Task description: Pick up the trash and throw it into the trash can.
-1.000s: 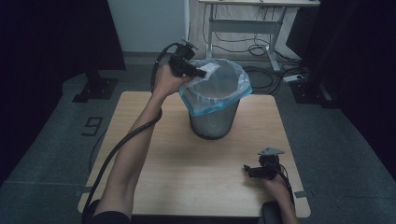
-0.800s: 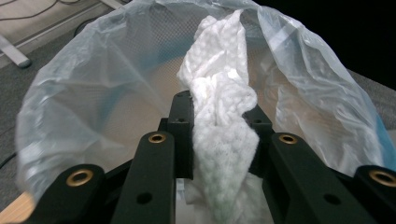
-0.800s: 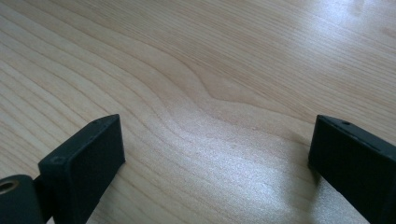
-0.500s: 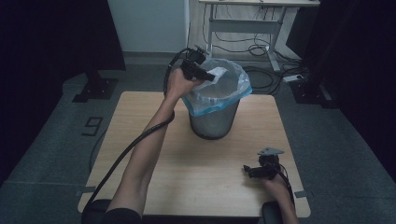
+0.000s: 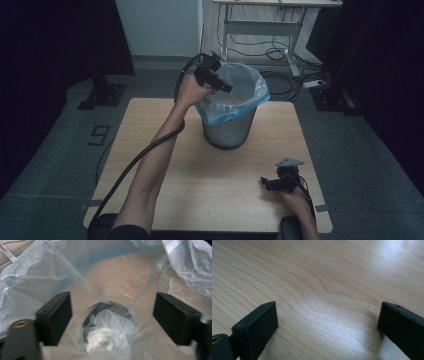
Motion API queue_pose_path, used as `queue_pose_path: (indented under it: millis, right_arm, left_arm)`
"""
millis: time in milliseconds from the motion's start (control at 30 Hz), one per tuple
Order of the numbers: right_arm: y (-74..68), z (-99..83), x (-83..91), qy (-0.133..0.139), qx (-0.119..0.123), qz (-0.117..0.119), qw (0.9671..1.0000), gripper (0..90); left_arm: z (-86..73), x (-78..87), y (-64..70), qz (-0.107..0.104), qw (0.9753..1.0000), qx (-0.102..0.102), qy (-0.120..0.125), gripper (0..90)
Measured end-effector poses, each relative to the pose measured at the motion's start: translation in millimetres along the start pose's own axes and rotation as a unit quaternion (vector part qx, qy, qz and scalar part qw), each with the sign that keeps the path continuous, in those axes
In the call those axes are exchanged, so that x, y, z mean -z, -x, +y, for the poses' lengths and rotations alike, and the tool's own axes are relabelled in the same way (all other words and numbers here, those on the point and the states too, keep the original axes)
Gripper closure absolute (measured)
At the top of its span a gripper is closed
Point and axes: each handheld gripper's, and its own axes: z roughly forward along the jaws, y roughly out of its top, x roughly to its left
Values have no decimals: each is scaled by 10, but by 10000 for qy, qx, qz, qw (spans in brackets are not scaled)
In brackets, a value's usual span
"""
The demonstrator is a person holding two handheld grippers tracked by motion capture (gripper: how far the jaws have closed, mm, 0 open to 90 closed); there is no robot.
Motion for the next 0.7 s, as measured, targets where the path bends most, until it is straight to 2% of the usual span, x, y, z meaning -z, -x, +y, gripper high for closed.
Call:
queue_pose_path:
  millis: [67,167,467,700]
  right_arm:
    - [0,0,0,0,1,0,10000,25]
    - [0,0,0,0,4,0,10000,25]
    - [0,0,0,-1,-1,0,10000,25]
    - [-2,0,1,-7,-10,2,10000,25]
  left_arm:
    - [-20,43,-9,-57,10000,68,20,97]
    - [-49,107,5,-12,10000,14,-2,2]
    - [-159,321,-11,-125,9999,25,113,0]
    - [-270,455,6,-129,9997,-135,172,0]
